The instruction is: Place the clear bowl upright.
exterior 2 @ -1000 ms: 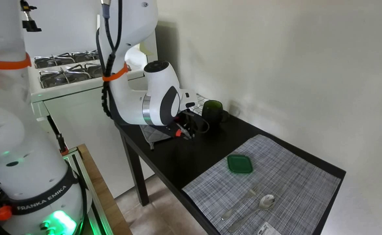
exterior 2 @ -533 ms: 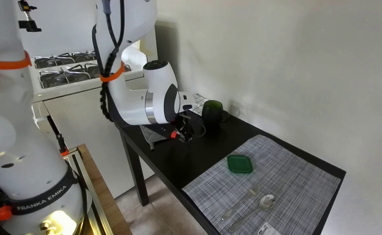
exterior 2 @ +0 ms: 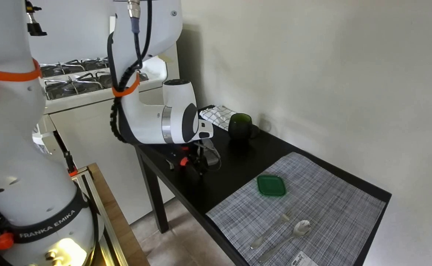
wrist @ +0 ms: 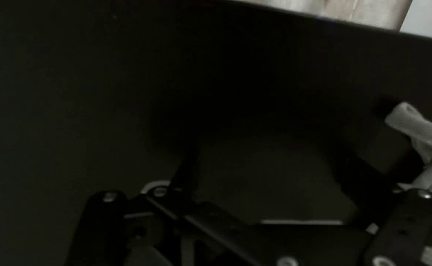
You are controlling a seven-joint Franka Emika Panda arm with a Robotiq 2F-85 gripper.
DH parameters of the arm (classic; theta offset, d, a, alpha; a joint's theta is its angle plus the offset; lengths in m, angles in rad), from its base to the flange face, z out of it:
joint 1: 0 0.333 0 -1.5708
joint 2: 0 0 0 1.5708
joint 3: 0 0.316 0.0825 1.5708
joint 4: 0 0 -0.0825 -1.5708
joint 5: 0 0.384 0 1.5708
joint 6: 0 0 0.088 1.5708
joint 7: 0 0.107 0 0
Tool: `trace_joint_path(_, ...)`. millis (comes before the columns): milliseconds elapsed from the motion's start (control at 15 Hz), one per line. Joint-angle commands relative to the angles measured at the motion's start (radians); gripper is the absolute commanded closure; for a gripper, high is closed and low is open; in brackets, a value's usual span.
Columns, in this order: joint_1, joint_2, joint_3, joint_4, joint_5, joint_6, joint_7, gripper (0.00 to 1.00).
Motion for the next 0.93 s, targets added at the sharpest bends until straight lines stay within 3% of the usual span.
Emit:
trace_joint_path(0,-0.175,0.028,0.192,0.002,0.135,-0.100,-0.101,0.00)
trace_joint_path(867,-0.750,-0.156,0.884,-0.002,0.669,-0.267,-0.492,0.00)
